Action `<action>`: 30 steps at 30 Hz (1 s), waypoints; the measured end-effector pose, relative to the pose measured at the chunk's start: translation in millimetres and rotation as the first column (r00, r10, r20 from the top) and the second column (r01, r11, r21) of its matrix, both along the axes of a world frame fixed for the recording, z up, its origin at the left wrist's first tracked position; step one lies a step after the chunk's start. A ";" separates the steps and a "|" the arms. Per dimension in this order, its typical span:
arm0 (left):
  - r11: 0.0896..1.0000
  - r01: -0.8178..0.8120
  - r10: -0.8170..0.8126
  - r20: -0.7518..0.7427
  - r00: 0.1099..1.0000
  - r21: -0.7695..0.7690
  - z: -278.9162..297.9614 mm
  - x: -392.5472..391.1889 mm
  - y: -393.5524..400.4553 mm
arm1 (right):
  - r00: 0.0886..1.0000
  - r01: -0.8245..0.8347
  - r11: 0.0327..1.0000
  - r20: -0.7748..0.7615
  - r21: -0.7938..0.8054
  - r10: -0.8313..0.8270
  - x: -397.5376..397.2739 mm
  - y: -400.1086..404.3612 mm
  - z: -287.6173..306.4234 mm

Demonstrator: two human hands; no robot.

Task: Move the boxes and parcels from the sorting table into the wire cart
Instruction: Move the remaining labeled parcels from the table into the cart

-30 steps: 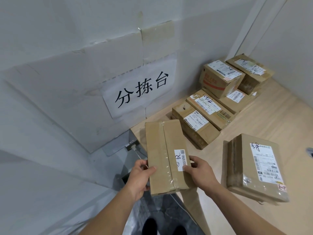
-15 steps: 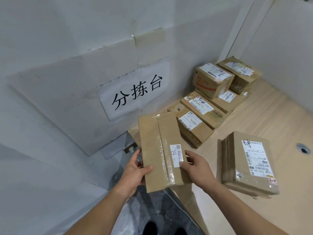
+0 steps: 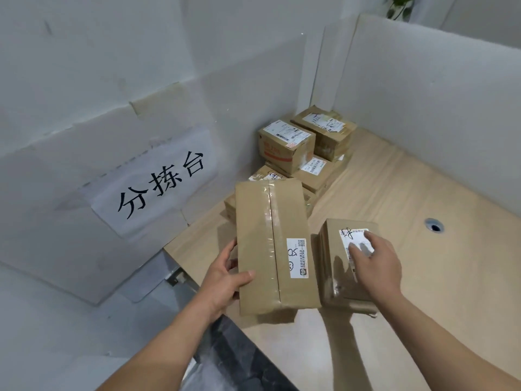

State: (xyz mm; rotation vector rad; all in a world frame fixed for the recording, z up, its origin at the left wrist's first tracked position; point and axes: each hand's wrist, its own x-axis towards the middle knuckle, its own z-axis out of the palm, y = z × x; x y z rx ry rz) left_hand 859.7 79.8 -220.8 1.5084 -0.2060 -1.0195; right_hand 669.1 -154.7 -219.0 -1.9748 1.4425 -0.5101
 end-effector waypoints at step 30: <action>0.990 0.041 -0.053 0.080 0.995 0.138 -15.1 -47.1 -51.1 | 0.886 -0.139 0.621 0.377 0.771 -0.270 -68.9 -76.4 -45.9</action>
